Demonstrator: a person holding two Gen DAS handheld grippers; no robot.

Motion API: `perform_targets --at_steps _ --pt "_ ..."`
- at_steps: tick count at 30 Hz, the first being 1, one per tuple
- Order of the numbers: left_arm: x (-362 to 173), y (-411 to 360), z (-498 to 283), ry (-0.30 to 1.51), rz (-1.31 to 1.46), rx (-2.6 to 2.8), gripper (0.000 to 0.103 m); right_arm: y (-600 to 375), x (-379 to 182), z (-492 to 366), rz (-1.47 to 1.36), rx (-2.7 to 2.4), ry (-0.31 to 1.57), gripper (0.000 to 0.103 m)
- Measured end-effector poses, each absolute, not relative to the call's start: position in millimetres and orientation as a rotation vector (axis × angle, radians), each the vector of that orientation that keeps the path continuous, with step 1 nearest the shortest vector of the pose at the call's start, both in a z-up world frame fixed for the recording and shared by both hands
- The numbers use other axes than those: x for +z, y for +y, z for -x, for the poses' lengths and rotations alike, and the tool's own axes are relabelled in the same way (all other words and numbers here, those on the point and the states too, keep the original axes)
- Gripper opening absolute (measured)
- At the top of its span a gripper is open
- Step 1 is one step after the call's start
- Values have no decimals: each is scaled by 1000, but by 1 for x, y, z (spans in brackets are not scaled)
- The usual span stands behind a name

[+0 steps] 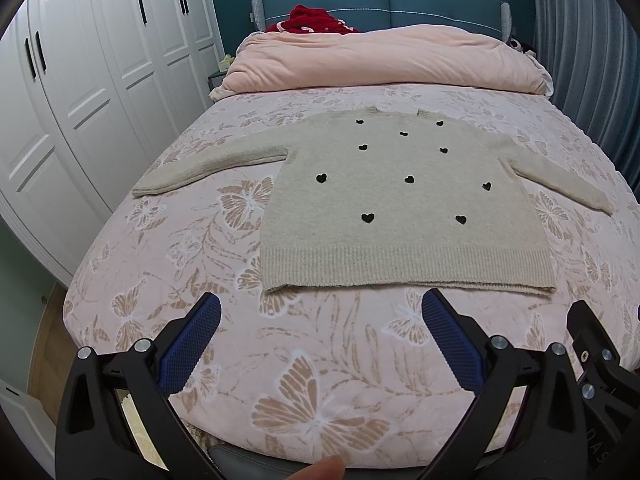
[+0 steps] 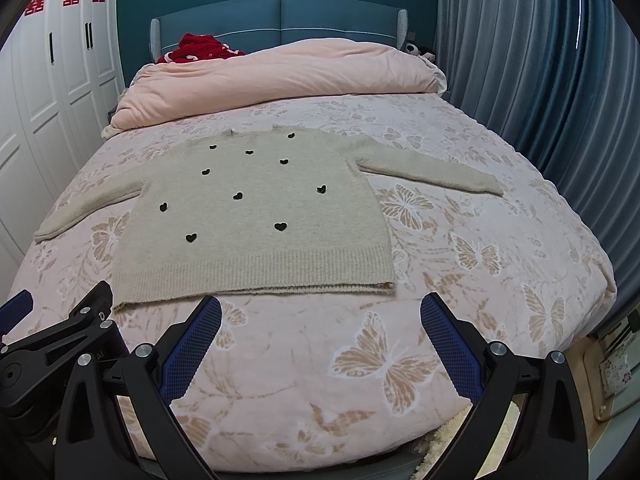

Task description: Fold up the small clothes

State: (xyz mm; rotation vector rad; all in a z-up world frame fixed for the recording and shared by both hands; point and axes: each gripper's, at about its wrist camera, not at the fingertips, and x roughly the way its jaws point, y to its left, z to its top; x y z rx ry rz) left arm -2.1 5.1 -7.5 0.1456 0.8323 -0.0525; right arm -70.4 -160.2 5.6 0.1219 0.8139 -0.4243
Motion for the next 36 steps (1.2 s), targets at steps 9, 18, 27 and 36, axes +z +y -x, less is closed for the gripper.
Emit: perform_targets --at_steps 9,18,27,36 --pt "-8 5 -1 844 -141 -47 98 -159 4 69 -127 -426 819 98" --pt "-9 5 -1 844 -141 -48 98 -159 2 69 -132 -424 818 98" --pt "-9 5 -1 845 -140 -48 98 -160 2 69 -130 -425 819 98" --pt "-9 6 -1 844 -141 -48 98 -161 3 69 -133 -424 821 98"
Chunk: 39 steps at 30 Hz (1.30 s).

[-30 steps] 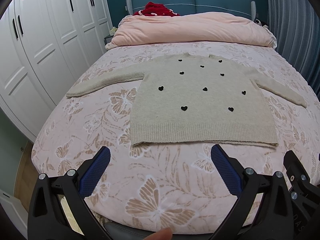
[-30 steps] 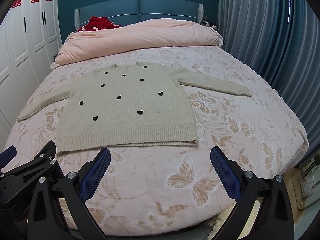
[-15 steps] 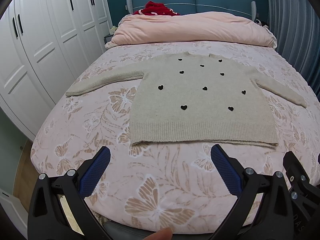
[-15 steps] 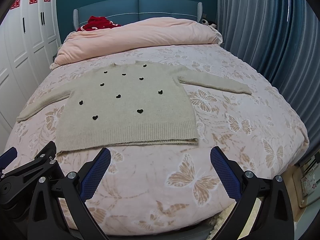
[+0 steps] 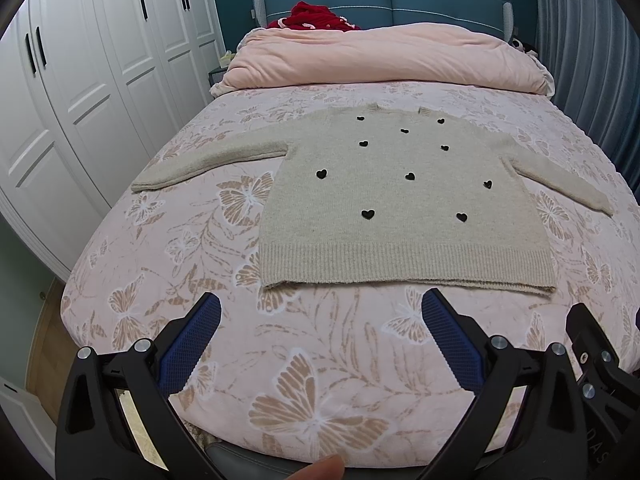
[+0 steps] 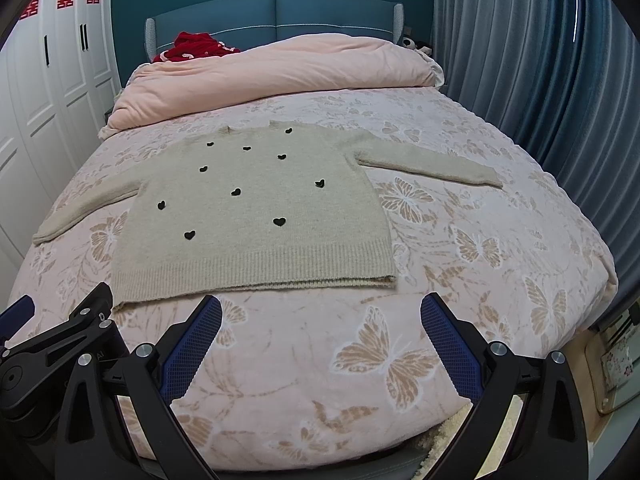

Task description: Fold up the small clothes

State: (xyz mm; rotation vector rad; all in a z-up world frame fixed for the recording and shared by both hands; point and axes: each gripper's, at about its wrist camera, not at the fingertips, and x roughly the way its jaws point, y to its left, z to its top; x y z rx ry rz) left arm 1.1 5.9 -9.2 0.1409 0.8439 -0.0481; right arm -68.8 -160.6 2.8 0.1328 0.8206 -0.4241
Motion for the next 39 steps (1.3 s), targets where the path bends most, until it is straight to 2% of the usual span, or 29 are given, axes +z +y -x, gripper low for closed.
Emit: perform_targets --at_steps 20,26,32,39 --pt "-13 5 -2 852 -137 -43 98 -161 -1 69 -139 -423 825 98" --pt "-29 14 -16 942 -6 -94 98 -183 -28 67 -289 -327 867 98" --pt "-56 17 -42 974 75 -121 98 -263 -64 34 -387 -354 902 98" --pt "-97 13 -89 1007 243 -180 98 -449 -107 -44 -637 -503 848 98"
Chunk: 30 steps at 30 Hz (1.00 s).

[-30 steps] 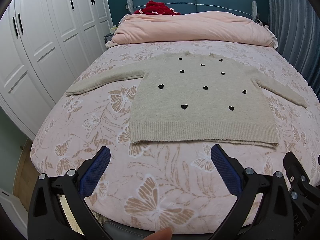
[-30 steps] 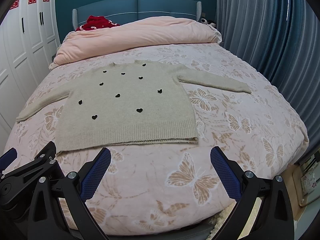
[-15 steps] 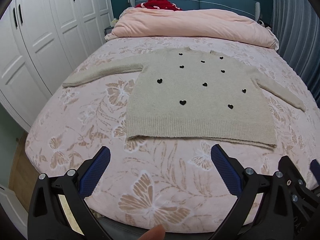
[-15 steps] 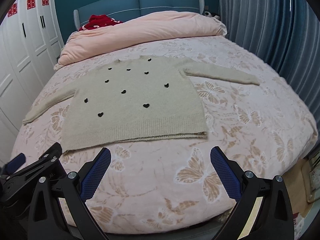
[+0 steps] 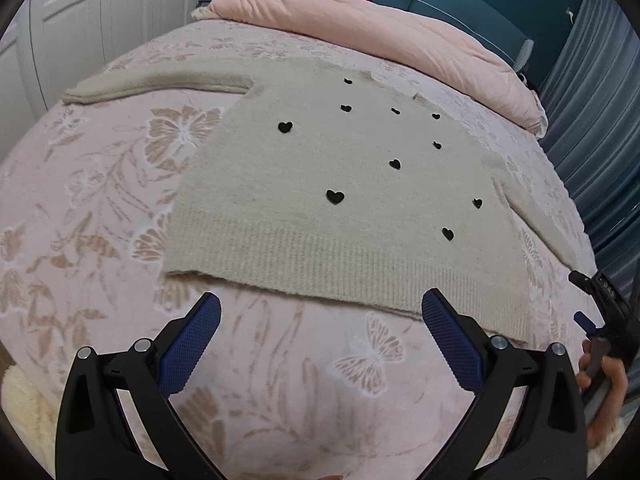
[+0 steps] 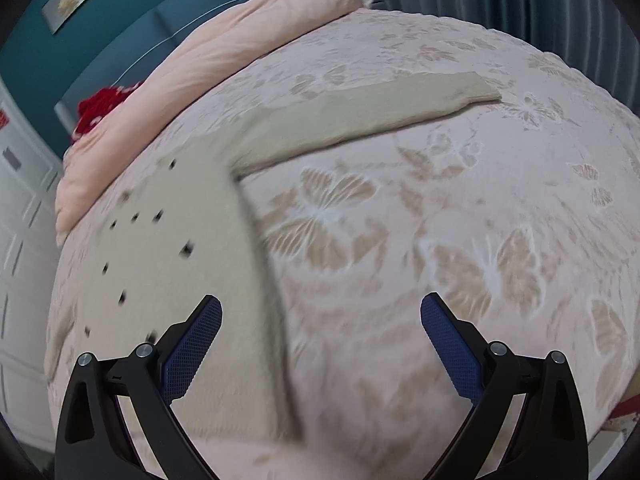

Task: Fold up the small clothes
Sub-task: 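Grasp the sleeve cuff with the right gripper and fold it across the body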

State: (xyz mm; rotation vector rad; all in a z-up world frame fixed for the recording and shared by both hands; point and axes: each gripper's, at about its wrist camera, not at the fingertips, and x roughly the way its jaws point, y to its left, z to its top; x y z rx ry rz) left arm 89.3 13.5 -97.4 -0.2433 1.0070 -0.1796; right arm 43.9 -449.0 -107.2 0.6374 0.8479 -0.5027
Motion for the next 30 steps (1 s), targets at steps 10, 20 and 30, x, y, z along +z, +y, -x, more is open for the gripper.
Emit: perform_targets --at_steps 10,20,30 --pt "-141 -18 -154 1031 178 -163 98 -637 -162 -152 -782 -694 816 90" --pt "-159 -14 -193 1008 206 -173 85 -638 -144 -209 -726 -540 704 9" --pt "-142 35 -210 948 364 -172 92 -355 -31 -356 -414 214 624 38"
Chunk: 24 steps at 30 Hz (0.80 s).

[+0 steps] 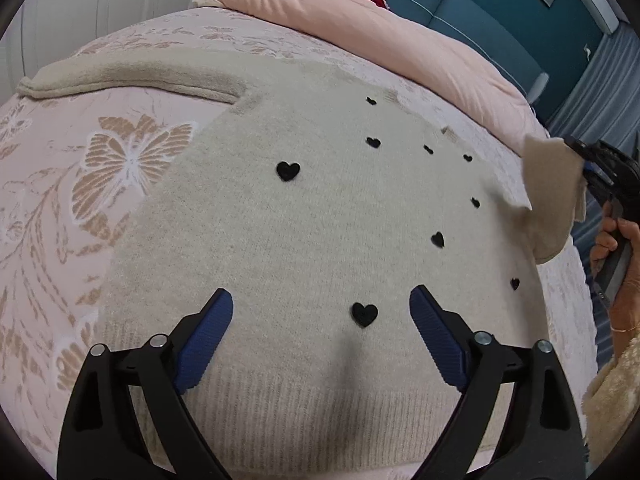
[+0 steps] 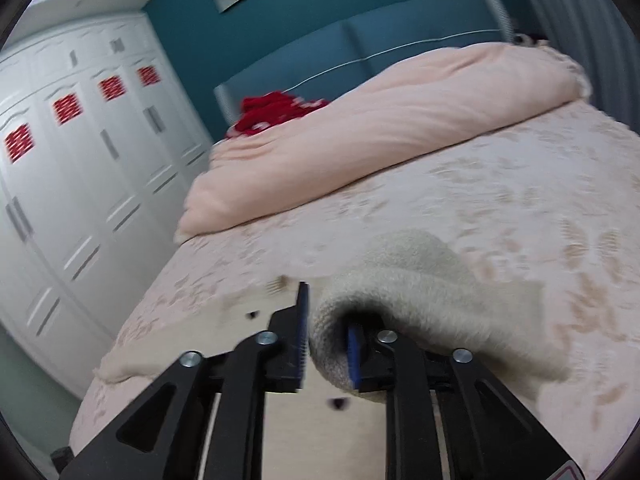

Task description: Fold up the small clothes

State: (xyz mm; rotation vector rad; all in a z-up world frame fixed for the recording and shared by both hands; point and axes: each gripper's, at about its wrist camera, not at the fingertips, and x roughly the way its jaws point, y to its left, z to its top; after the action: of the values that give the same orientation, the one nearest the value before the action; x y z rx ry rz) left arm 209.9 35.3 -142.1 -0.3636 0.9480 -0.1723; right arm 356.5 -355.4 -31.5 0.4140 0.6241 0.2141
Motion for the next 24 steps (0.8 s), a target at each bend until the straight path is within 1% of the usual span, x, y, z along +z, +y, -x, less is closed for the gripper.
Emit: perform_targets --at_steps 1,2,3,4,6,8,9,10,12,16,18,22,24 --pt "-139 42 -212 942 382 -164 94 -323 -39 -369 -397 272 652 60" --pt "-136 48 -214 939 393 -156 95 -289 -49 -379 -347 294 677 63" --pt "-133 54 -217 937 402 -148 95 -261 -62 -384 -290 299 719 63" --pt "-129 59 -221 933 407 -141 96 -238 -75 -388 -242 305 768 60" --pt "-120 70 -230 916 425 -147 98 -222 -90 -378 -220 299 778 57" --pt "-112 76 -244 900 444 -171 98 -241 -92 -348 -277 260 728 56" --pt "-109 77 -254 892 458 -188 98 -257 -94 -332 -307 223 713 60" --pt "-107 75 -266 889 476 -208 98 -271 -96 -316 -328 185 699 61" --pt "-107 61 -294 898 526 -259 98 -304 -103 -290 -329 76 710 61" --pt "-119 -2 -353 972 619 -354 98 -364 -117 -246 -385 -67 757 62" --pt "-123 -46 -371 1001 602 -407 98 -381 -122 -234 -448 -67 764 62" --pt "-134 -140 -389 1002 319 -366 98 -381 -120 -226 -451 -56 754 62" --pt "-146 -175 -403 999 138 -284 98 -375 -119 -220 -465 -37 734 65"
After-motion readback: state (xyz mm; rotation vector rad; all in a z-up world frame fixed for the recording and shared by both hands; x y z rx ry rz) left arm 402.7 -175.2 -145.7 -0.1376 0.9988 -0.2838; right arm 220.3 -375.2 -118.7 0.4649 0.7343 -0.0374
